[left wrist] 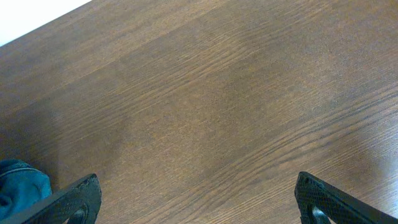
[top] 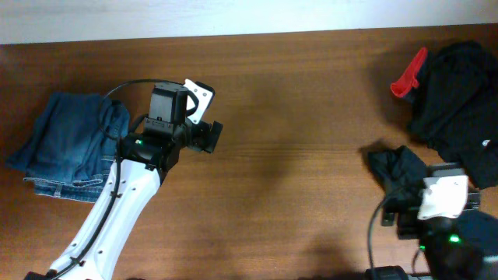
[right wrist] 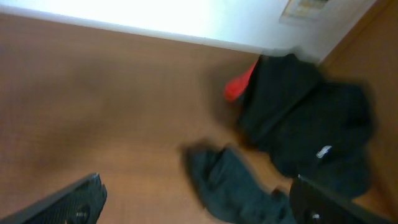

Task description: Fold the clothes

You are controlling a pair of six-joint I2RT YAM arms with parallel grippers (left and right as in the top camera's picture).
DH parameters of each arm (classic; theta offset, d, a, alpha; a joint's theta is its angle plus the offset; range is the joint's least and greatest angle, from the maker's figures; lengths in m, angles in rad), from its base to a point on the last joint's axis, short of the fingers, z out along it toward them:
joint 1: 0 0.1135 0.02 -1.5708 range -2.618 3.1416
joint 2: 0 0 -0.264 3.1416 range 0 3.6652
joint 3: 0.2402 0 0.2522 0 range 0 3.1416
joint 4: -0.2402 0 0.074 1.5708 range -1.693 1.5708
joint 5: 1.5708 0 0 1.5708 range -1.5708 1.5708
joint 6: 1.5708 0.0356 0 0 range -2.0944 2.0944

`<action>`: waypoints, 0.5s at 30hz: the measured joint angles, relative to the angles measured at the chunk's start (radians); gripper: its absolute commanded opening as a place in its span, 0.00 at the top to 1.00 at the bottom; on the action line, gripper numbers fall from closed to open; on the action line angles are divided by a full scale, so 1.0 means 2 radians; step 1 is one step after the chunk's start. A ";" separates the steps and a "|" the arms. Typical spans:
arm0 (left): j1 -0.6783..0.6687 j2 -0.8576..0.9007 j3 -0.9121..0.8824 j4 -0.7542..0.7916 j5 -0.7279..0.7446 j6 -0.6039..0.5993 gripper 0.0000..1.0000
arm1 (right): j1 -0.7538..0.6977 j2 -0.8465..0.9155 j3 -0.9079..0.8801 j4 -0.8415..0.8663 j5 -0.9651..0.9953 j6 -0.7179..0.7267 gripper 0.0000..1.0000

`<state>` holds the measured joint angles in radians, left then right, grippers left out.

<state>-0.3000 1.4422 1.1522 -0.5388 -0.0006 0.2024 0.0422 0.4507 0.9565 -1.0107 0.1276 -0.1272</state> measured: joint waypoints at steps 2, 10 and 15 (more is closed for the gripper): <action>0.000 0.000 0.000 0.000 0.000 0.000 0.01 | -0.005 -0.028 -0.060 0.034 -0.018 0.000 0.01; 0.000 0.000 0.000 0.001 0.000 0.000 0.01 | -0.024 -0.136 -0.223 0.085 -0.063 0.001 0.01; 0.000 0.000 0.000 0.000 0.000 0.000 0.01 | -0.024 -0.168 -0.270 0.085 -0.065 0.001 0.01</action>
<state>-0.3000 1.4422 1.1526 -0.5392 -0.0010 0.2024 -0.0063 0.1143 0.4156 -0.8406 -0.0032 -0.1261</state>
